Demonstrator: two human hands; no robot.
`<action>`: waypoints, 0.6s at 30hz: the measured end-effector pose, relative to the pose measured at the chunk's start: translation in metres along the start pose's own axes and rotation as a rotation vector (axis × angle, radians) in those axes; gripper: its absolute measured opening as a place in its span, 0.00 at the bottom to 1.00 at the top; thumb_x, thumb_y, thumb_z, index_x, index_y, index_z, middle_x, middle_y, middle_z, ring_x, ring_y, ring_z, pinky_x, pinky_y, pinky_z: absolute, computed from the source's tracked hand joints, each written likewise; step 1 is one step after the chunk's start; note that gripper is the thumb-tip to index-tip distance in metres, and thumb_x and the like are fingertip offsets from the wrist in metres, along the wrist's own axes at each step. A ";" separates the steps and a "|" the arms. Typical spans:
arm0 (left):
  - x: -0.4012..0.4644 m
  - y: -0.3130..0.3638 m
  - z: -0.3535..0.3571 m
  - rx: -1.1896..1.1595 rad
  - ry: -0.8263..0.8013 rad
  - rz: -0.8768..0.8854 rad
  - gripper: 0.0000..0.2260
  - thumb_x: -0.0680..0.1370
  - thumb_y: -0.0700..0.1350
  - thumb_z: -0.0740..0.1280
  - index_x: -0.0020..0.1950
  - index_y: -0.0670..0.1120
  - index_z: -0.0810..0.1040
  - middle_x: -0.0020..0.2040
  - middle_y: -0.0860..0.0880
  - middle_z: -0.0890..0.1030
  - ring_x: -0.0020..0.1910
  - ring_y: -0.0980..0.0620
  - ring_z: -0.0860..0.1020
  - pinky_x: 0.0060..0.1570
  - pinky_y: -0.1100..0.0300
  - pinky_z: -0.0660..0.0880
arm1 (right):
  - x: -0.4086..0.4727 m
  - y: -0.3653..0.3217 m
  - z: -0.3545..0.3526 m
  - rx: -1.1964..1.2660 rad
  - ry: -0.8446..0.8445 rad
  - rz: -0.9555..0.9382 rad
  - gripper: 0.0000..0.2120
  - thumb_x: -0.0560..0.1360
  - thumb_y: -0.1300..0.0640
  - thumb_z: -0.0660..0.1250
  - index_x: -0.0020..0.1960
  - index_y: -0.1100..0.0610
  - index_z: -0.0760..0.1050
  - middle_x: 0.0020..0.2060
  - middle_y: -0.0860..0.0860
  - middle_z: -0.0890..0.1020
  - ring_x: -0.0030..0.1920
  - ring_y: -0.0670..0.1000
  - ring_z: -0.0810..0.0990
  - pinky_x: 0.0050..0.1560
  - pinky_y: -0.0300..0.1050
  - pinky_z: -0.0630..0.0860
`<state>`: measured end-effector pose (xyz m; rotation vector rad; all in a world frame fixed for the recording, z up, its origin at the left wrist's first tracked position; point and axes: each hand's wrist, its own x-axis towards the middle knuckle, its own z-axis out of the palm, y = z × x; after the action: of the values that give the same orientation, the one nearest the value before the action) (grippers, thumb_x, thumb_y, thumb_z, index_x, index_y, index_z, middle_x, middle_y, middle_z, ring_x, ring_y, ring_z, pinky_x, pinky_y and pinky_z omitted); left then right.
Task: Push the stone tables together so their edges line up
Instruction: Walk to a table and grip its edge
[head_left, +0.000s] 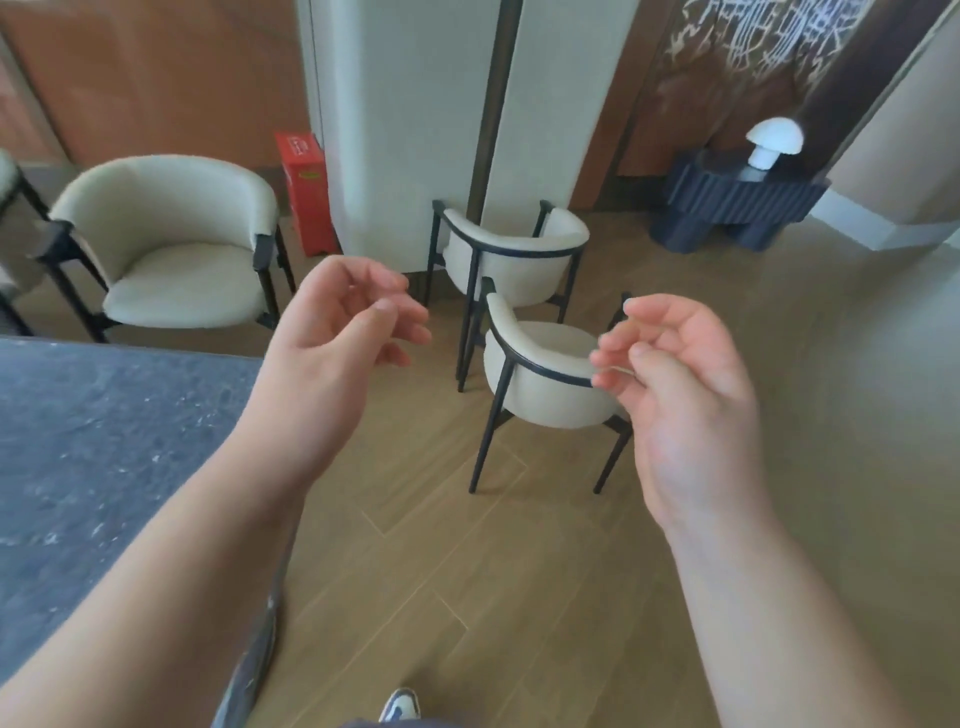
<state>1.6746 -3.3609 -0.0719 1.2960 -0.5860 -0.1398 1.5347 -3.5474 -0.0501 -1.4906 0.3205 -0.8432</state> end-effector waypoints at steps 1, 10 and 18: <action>0.017 -0.005 -0.003 0.007 0.019 0.010 0.07 0.79 0.40 0.60 0.54 0.47 0.76 0.45 0.51 0.84 0.47 0.48 0.84 0.47 0.56 0.80 | 0.017 0.007 0.006 0.005 -0.018 -0.006 0.14 0.73 0.63 0.59 0.53 0.53 0.77 0.40 0.50 0.82 0.45 0.53 0.80 0.49 0.49 0.76; 0.126 -0.047 -0.002 0.117 0.105 0.012 0.11 0.79 0.39 0.60 0.53 0.51 0.78 0.46 0.51 0.84 0.47 0.48 0.84 0.46 0.57 0.79 | 0.143 0.070 0.032 0.091 -0.172 0.024 0.13 0.74 0.64 0.59 0.55 0.55 0.76 0.41 0.49 0.82 0.45 0.51 0.81 0.48 0.47 0.78; 0.227 -0.106 0.040 0.179 0.236 -0.005 0.10 0.79 0.37 0.59 0.55 0.46 0.77 0.46 0.50 0.84 0.47 0.47 0.84 0.47 0.54 0.81 | 0.285 0.132 0.029 0.156 -0.310 0.057 0.13 0.74 0.64 0.58 0.55 0.57 0.75 0.40 0.48 0.82 0.45 0.50 0.81 0.47 0.45 0.77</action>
<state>1.8714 -3.5205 -0.0900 1.4629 -0.3993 0.0629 1.7884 -3.7315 -0.0858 -1.4332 0.0643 -0.5677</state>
